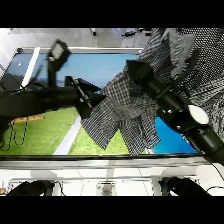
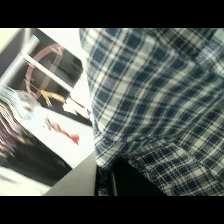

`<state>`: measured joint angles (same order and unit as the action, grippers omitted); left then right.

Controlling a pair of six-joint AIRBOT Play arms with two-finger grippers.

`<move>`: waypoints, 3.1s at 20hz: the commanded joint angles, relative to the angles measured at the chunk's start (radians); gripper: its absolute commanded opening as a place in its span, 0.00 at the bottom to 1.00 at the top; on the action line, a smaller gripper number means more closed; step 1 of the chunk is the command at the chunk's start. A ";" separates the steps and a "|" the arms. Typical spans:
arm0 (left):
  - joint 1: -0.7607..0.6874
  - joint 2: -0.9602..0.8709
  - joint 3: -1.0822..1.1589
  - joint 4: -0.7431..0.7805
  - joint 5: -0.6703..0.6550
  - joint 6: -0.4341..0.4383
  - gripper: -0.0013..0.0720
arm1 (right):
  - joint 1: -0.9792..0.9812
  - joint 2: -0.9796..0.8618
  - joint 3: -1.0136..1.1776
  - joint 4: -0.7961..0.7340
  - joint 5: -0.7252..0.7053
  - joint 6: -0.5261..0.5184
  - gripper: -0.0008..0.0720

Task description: Fold the clothes and pants, and hang the long-sleeved shirts on hangers.

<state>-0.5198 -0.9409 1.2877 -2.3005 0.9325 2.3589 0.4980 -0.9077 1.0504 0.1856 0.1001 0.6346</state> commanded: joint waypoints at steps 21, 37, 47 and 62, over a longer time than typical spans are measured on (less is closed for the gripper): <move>0.000 0.182 0.000 0.300 -0.002 -0.160 0.51 | 0.000 0.498 0.313 0.137 -0.864 -0.640 0.06; 0.000 0.182 0.000 0.272 -0.002 -0.161 0.51 | 0.587 0.570 0.956 0.419 -1.102 -1.468 0.06; 0.000 0.182 0.000 0.273 -0.002 -0.161 0.51 | 1.022 0.571 1.143 0.347 -1.069 -1.492 0.06; 0.000 0.182 0.000 0.272 -0.002 -0.161 0.51 | 1.029 0.571 1.006 0.054 -1.619 -1.474 0.53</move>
<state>-0.5198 -0.7597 1.2877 -2.0281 0.9310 2.1979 1.5269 -0.3363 2.1170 0.2672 -1.5120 -0.8234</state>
